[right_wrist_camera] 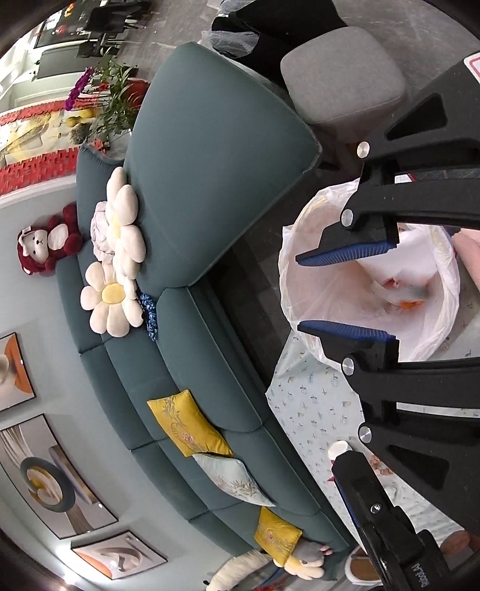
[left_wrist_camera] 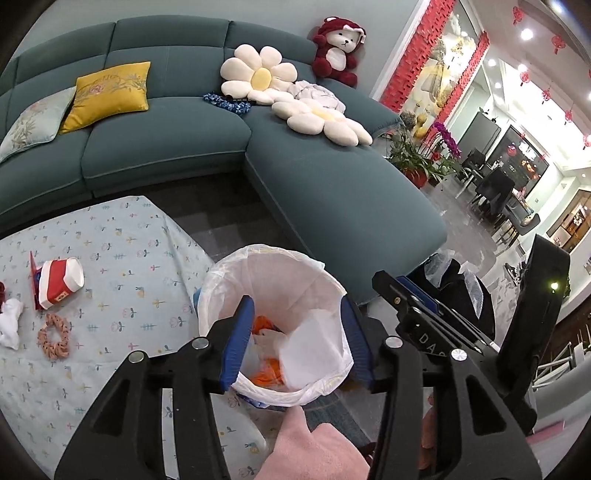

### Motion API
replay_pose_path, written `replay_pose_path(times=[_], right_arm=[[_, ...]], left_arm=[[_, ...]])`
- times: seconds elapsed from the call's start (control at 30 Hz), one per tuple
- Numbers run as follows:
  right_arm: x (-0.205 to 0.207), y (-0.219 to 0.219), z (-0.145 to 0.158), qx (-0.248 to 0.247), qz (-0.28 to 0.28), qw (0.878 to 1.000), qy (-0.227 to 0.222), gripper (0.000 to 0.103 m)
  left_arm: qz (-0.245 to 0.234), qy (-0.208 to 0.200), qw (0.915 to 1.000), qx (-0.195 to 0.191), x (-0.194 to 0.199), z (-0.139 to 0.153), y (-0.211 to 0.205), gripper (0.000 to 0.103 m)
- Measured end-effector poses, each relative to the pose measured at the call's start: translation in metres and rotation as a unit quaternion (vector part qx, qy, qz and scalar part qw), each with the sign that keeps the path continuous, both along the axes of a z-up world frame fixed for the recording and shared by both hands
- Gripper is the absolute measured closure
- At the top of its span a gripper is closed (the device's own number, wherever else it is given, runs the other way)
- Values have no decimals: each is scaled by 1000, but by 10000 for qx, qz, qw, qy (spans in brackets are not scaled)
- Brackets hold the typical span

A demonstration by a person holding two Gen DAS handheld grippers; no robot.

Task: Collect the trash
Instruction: 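Carry the pouch and tissue to the bin and release them inside, then move both tools back over the bed toward the white tissue and hair tie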

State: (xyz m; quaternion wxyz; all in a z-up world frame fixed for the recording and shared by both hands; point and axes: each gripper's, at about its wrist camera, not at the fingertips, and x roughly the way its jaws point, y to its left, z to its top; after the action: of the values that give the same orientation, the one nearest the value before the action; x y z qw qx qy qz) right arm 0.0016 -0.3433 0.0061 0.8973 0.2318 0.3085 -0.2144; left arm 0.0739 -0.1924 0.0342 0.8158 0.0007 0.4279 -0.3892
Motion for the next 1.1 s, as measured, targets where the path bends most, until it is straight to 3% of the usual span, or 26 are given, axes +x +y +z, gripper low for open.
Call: replay_pose_path(times=[0.23, 0.37, 1.1], right_arm=[[5, 13, 8, -112, 167, 9998, -6, 69], [11, 30, 15, -175, 323, 9993, -90, 55], [75, 169, 17, -330, 1500, 9881, 128, 48]], left_arm=[[276, 29, 9996, 13, 7, 0, 22, 56], [522, 49, 9986, 58, 15, -3, 42, 53], [1929, 201, 9809, 125, 62, -21, 193, 40]])
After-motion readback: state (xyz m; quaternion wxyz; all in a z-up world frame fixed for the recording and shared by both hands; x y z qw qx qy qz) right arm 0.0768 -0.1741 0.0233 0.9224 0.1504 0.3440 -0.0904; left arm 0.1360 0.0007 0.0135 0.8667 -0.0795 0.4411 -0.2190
